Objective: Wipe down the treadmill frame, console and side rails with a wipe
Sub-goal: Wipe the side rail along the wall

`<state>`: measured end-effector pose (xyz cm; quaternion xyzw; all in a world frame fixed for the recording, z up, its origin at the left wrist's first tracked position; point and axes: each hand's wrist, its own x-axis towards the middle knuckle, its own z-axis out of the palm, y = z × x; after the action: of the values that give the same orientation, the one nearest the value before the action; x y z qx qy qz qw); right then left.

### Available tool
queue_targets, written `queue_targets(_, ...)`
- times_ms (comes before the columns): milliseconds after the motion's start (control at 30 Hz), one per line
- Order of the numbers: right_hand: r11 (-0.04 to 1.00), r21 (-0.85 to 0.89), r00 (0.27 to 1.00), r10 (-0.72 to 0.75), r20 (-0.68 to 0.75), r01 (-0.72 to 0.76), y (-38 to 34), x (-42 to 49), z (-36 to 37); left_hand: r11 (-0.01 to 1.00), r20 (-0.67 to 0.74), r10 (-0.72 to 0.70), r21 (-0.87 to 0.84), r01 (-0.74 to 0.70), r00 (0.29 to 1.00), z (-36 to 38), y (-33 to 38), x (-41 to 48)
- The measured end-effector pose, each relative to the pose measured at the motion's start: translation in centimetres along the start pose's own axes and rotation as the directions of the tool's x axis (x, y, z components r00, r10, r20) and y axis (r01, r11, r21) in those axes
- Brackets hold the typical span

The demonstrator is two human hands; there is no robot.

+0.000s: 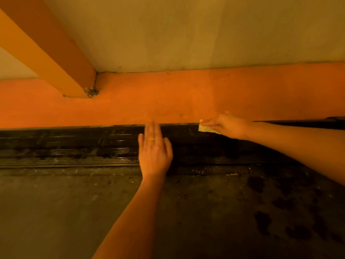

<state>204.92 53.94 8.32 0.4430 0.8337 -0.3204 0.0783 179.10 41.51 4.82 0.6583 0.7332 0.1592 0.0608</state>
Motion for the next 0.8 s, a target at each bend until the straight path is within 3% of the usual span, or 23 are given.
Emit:
queue_targets(33,1.000,-0.003,1.000,0.007,0.007,-0.007,0.7,-0.4,-0.1,0.976,-0.043,-0.216,-0.007,0.216,0.975,-0.9,-1.2,0.1)
queue_targets(100,0.999,-0.028,1.000,0.025,-0.015,-0.026,2.0,-0.8,-0.2,0.837,-0.055,-0.548,-0.029,0.547,0.835,-2.7,-3.6,0.9)
queue_targets(167,0.999,-0.015,0.998,0.044,-0.033,-0.045,2.2,-0.6,0.0,0.702,-0.011,-0.712,-0.055,0.710,0.703,-3.8,-5.3,2.2)
queue_targets(267,0.997,0.014,0.995,0.078,-0.064,-0.077,0.7,0.3,0.4,0.646,0.020,-0.762,-0.048,0.762,0.647,-3.7,-7.1,2.9)
queue_targets(500,1.000,0.002,0.999,-0.013,-0.053,0.013,-0.9,0.1,0.1,0.657,-0.030,-0.754,-0.021,0.753,0.657,-2.4,-9.3,2.3)
queue_targets(600,1.000,0.007,0.997,0.023,-0.072,-0.023,-1.4,-0.9,-0.8,0.641,-0.053,-0.767,-0.041,0.767,0.639,-2.0,-9.3,2.6)
queue_targets(800,0.997,-0.076,0.998,0.017,0.059,-0.013,-3.2,1.9,-0.8,0.613,-0.085,-0.788,-0.026,0.790,0.609,-1.5,-9.6,2.8)
